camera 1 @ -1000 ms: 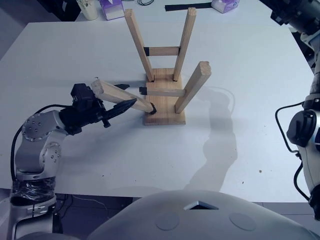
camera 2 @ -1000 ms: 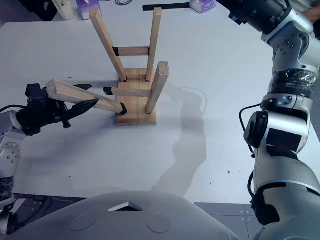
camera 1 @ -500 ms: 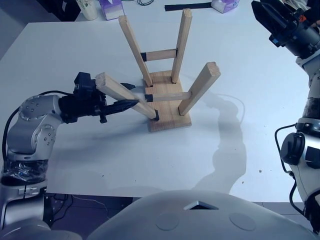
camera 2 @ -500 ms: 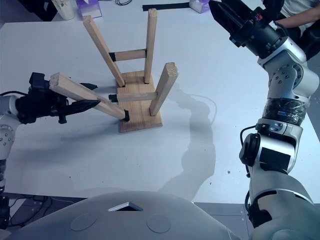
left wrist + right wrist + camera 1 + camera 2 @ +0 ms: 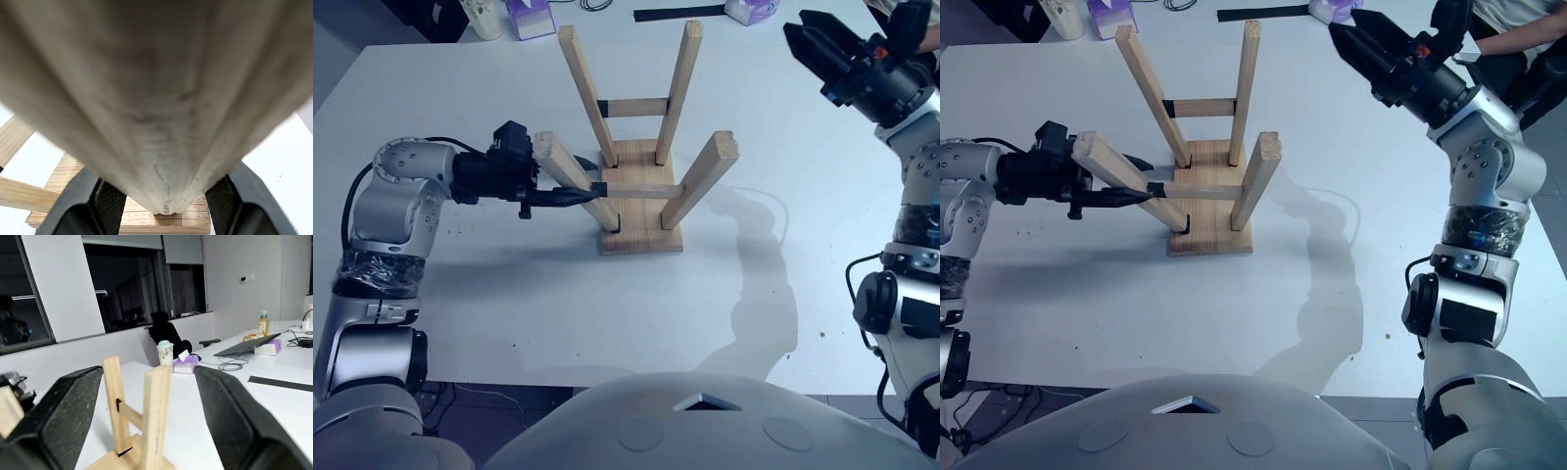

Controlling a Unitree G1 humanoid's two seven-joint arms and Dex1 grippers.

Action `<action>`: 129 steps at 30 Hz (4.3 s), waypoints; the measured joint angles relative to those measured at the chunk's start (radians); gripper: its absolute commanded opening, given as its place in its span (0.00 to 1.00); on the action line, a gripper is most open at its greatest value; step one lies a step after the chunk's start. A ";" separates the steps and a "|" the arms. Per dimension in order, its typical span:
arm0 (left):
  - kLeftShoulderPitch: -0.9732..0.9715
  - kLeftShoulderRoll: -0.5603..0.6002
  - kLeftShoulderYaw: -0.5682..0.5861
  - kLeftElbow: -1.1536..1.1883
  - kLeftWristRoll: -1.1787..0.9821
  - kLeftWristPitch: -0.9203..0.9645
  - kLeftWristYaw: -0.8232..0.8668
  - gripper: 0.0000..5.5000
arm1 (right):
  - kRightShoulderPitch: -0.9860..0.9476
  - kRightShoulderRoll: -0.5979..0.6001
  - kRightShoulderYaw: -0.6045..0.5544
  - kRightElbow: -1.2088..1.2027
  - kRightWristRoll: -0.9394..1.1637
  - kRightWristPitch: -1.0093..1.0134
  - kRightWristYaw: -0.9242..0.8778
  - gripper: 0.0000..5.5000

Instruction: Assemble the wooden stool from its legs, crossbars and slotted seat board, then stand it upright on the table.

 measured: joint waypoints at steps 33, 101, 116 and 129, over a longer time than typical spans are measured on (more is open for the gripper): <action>0.146 -0.088 0.029 -0.377 0.010 0.283 0.510 0.37 | 0.108 0.070 0.787 -0.664 -0.410 0.155 -0.639 0.00; 0.569 -0.321 0.451 -0.458 -0.024 0.200 0.776 0.62 | 0.418 0.027 0.297 -0.288 -0.348 -0.053 -0.412 0.00; 0.397 -0.653 0.178 -0.328 0.235 0.179 1.176 0.62 | 0.059 0.144 0.421 -0.033 -0.275 -0.084 -0.051 0.00; 0.466 -0.734 0.126 -0.366 0.270 0.171 1.234 0.62 | 0.183 0.081 0.345 -0.257 -0.208 0.062 -0.105 0.00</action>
